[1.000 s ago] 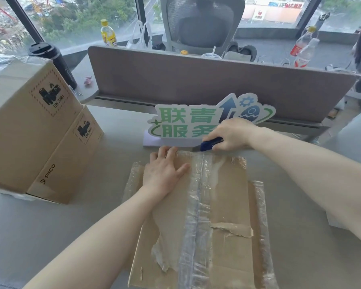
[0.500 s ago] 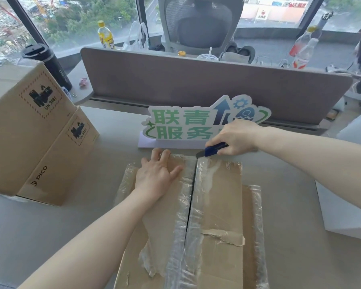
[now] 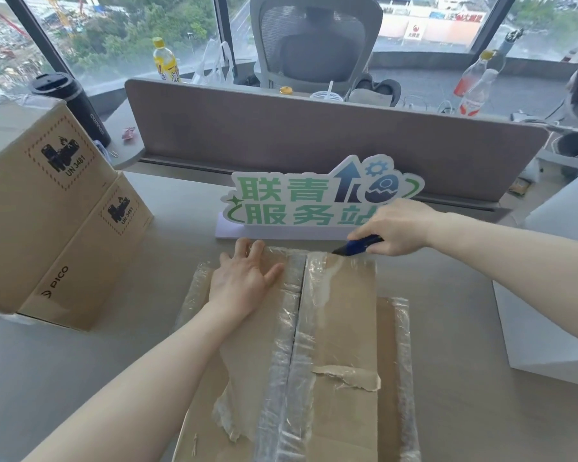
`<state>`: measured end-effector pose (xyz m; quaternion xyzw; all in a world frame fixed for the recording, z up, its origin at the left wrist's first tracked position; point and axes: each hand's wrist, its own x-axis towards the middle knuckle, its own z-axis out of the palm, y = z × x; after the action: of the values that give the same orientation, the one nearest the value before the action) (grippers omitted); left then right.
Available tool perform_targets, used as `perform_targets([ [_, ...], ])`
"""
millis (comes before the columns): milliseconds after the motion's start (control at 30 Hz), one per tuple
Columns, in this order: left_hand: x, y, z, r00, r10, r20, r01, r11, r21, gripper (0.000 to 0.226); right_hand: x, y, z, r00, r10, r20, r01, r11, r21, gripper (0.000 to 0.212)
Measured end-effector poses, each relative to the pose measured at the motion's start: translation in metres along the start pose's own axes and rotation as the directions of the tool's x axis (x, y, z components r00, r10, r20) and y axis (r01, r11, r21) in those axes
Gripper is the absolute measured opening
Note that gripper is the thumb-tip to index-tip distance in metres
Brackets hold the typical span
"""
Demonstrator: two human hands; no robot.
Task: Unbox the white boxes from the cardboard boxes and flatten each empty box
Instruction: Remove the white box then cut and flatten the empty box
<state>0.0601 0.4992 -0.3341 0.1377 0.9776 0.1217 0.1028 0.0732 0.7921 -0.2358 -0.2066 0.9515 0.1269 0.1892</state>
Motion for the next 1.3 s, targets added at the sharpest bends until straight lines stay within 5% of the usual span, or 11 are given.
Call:
perform_targets([
  [200, 0.000, 0.001, -0.002, 1.000, -0.001, 0.009, 0.002, 0.999, -0.032, 0.058, -0.013, -0.018, 0.021, 0.924, 0.339, -0.177, -0.267, 0.904, 0.334, 0.045],
  [300, -0.002, 0.001, -0.006, 0.999, -0.020, 0.025, 0.022, 0.997, -0.079, 0.062, -0.017, -0.062, 0.020, 0.880, 0.448, -0.160, -0.210, 0.668, 0.714, 0.035],
  [400, -0.010, -0.001, -0.012, 1.000, -0.020, 0.021, 0.023, 0.989, -0.147, 0.064, -0.027, -0.100, 0.018, 0.861, 0.501, -0.089, -0.152, 0.420, 0.895, 0.015],
  [633, -0.063, -0.009, -0.014, 0.985, 0.122, 0.120, -0.112, 0.990, -0.090, 0.061, -0.019, -0.152, 0.018, 0.801, 0.572, 0.176, -0.447, 0.376, 0.812, 0.008],
  [900, -0.095, -0.043, -0.009, 0.927, 0.292, 0.234, -0.295, 0.955, -0.024, 0.073, 0.002, -0.173, -0.007, 0.758, 0.628, 0.175, -0.467, 0.335, 0.818, 0.014],
  [1300, -0.097, -0.054, 0.004, 0.916, 0.375, 0.143, -0.348, 0.919, -0.184, 0.069, 0.005, -0.228, -0.026, 0.618, 0.751, 0.234, -0.654, 0.325, 0.683, 0.023],
])
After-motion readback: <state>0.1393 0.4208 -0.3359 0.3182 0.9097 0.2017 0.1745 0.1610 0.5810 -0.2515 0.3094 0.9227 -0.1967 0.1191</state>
